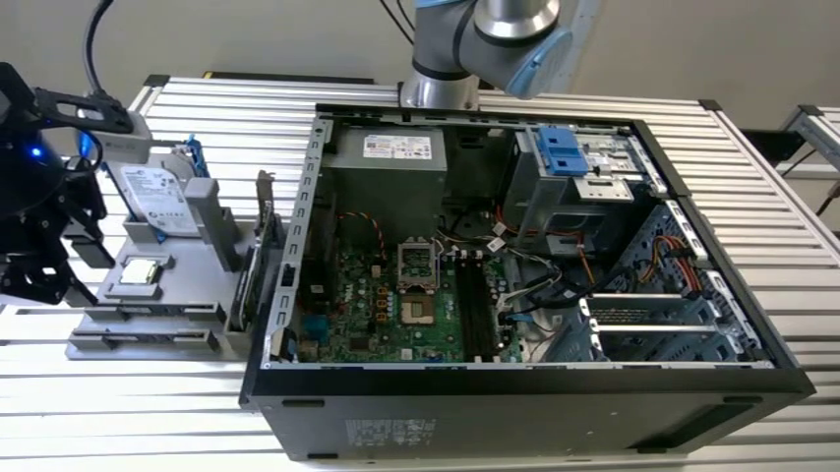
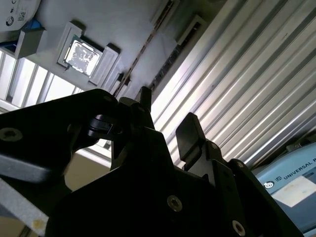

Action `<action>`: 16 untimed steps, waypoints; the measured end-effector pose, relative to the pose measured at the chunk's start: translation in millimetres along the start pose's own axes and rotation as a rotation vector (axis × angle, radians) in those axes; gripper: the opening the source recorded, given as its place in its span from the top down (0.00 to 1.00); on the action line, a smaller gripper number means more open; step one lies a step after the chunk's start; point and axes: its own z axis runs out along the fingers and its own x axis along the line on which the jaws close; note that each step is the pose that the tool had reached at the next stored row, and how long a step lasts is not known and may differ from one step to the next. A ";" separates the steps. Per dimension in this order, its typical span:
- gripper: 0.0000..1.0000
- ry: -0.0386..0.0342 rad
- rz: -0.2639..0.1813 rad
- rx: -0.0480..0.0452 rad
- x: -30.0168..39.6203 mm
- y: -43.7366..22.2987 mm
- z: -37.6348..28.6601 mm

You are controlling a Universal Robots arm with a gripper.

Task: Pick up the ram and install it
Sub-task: 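Pick up the ram and move it above insertion slot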

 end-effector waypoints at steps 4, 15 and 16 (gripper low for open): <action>0.00 0.0000 0.000 -0.0012 0.0 0.0 2.1; 0.00 0.0000 -0.007 -0.0013 0.1 -0.4 7.3; 0.00 0.0000 -0.007 -0.0013 0.1 -0.4 7.7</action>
